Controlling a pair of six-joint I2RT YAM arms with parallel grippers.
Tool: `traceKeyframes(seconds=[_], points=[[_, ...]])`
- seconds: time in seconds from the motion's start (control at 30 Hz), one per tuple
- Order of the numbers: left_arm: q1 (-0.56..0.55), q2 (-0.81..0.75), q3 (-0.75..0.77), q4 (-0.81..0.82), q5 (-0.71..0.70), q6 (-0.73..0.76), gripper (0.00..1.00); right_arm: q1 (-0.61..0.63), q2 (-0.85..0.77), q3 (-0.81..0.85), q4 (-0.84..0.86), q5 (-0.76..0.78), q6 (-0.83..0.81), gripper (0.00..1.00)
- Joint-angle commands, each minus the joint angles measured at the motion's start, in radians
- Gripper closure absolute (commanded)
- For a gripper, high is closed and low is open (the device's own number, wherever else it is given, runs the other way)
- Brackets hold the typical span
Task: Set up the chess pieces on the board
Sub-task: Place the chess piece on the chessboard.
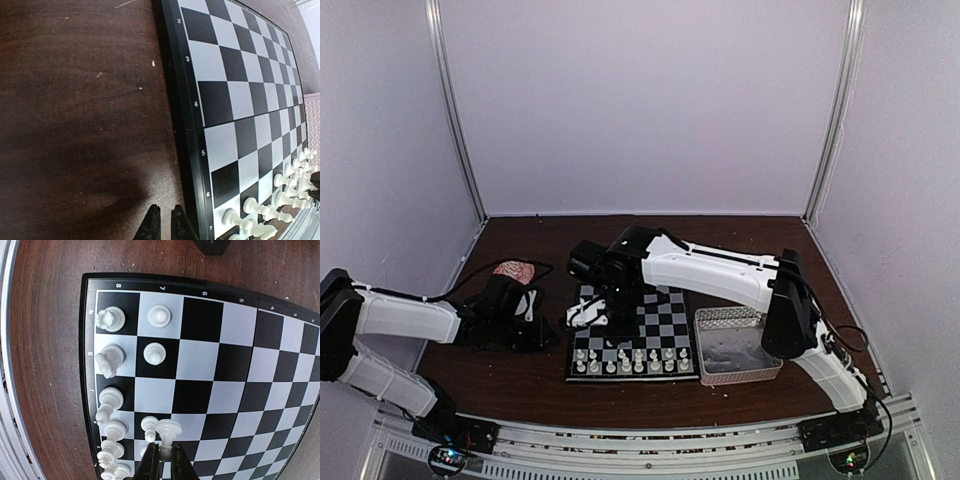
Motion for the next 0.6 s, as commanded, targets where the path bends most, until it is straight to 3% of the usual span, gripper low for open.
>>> traceKeyframes(seconds=[0.0,0.57], points=[[-0.004,-0.021,-0.019,0.024,-0.028,-0.018,0.92,0.013,0.028,0.038,0.018,0.039,-0.019,0.93],[-0.005,-0.026,-0.023,0.024,-0.04,-0.017,0.91,0.024,0.064,0.03,-0.002,0.008,-0.026,0.91]])
